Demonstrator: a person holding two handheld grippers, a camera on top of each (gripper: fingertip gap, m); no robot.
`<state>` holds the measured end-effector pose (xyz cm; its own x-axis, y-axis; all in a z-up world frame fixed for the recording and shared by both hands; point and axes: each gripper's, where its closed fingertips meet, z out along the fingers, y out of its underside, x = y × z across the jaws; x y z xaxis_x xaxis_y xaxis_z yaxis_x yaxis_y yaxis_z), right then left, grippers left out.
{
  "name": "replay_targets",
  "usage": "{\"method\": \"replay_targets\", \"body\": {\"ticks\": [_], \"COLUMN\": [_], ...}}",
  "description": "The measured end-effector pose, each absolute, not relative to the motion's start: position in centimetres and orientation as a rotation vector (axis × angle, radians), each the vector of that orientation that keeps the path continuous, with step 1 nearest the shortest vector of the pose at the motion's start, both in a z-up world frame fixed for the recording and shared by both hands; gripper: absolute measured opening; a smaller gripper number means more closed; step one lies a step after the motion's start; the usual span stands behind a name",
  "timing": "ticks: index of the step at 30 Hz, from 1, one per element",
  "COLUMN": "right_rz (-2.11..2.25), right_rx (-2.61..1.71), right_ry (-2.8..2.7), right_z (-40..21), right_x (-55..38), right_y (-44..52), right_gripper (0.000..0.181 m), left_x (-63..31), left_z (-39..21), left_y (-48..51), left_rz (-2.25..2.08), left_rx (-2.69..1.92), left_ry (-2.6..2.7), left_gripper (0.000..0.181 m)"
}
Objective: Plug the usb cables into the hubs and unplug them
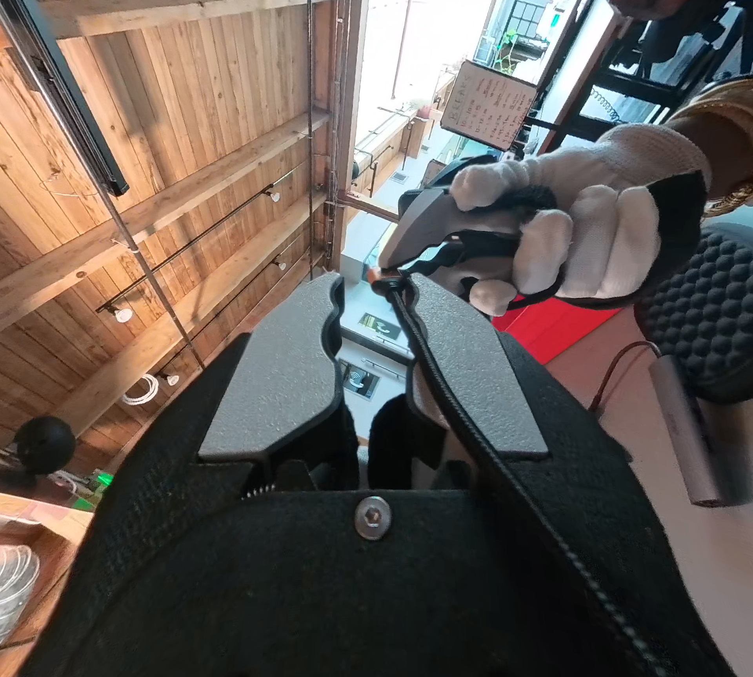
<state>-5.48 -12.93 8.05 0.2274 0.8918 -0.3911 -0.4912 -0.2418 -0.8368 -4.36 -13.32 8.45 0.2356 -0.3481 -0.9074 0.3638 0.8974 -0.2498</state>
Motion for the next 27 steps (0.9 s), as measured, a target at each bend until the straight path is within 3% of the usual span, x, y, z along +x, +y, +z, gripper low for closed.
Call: {"method": "replay_targets", "body": {"ticks": [1,5,12,16,21,27], "right_rz": [1.373,1.371,1.258,0.645,-0.437,-0.651], "right_rx": [-1.212,-1.193,-1.201,-1.000,-0.675,-0.560], "right_ry": [-0.445,-0.447,-0.623,-0.858,-1.121,-1.172], "right_z": [8.1,8.5,8.2,8.8,7.6,7.2], "right_x": [-5.4,-5.4,-5.9,-4.7,-4.0,-5.4], "right_y": [-13.0,-13.4,-14.5,-15.4,-16.7,-17.3], "right_gripper": [0.006,0.006,0.010,0.032,0.026,0.022], "left_x": [-4.3,-4.3,-5.2,-5.9,-4.9,-4.8], "left_z": [8.4,8.4,8.4,8.3,6.7,6.2], "left_y": [-13.4,-13.9,-14.9,-15.2,-16.4,-18.9], "left_rz": [-0.483,-0.528,-0.792,-1.112,-1.443,-1.661], "left_rx": [0.012,0.017,-0.024,-0.151,-0.465,-0.528], "left_ry": [1.247,1.249,1.327,1.449,1.661,1.747], "left_gripper": [0.024,0.015,0.015,0.015,0.015,0.015]}}
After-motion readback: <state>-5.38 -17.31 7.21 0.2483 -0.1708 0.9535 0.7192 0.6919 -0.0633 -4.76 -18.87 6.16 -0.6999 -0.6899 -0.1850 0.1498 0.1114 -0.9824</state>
